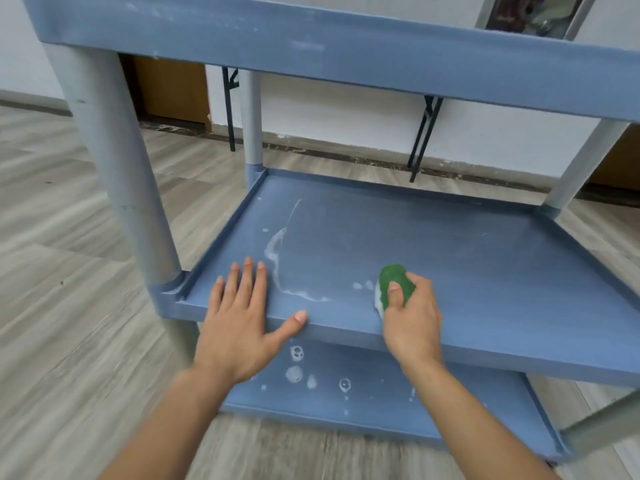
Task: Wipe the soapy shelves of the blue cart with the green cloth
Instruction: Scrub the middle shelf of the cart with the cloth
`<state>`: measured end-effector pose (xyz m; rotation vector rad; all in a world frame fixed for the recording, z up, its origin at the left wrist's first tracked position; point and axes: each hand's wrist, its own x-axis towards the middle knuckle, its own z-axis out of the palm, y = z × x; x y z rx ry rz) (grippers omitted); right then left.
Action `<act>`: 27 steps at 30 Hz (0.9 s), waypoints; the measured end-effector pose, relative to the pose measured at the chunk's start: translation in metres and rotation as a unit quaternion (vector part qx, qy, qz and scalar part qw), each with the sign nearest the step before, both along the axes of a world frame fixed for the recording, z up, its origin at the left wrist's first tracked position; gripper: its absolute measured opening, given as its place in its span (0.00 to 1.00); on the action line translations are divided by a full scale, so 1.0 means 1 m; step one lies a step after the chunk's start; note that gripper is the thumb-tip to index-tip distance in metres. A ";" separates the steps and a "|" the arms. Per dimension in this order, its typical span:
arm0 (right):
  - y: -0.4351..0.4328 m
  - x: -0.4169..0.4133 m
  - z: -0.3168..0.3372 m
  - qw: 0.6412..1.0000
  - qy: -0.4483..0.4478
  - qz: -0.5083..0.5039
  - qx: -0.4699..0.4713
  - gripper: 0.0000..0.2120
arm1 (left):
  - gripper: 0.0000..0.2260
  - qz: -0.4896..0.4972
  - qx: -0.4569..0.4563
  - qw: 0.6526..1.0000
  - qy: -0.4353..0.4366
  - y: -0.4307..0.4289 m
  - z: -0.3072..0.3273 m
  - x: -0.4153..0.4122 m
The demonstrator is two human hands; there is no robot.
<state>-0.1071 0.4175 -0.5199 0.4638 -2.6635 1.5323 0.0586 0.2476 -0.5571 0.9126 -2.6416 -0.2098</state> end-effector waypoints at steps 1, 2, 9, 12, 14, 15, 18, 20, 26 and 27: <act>-0.017 0.015 0.001 1.000 0.004 0.009 0.004 0.16 | 0.48 -0.011 0.004 1.000 0.022 -0.002 -0.001 0.000; -0.036 0.031 0.003 1.000 0.007 0.022 0.007 0.16 | 0.46 -0.026 0.012 0.999 0.038 -0.003 -0.001 0.001; -0.140 0.099 0.012 0.992 -0.006 0.124 0.016 0.15 | 0.35 -0.106 0.221 0.940 0.237 -0.027 0.008 0.011; -0.158 0.099 0.012 0.991 0.011 0.134 0.019 0.15 | 0.33 -0.092 0.320 0.848 0.411 -0.033 0.016 0.021; -0.173 0.102 0.008 0.988 0.020 0.156 0.000 0.15 | 0.29 -0.036 0.279 0.833 0.476 -0.036 0.011 0.036; -0.182 0.104 0.005 0.985 0.009 0.169 -0.007 0.15 | 0.26 -0.011 0.240 0.839 0.488 -0.036 0.005 0.045; -0.207 0.120 0.007 0.969 -0.115 0.207 -0.075 0.12 | 0.19 0.037 0.164 0.858 0.486 -0.033 -0.007 0.072; -0.223 0.129 0.010 0.917 -0.281 0.212 -0.191 0.11 | 0.15 0.060 0.135 0.863 0.483 -0.035 -0.010 0.083; -0.200 0.073 0.023 0.710 -0.536 0.204 -0.409 0.22 | 0.14 -0.044 0.031 0.910 0.411 -0.046 -0.008 0.057; -0.189 0.054 0.028 0.704 -0.525 0.204 -0.433 0.25 | 0.16 -0.079 0.025 0.925 0.370 -0.046 -0.005 0.044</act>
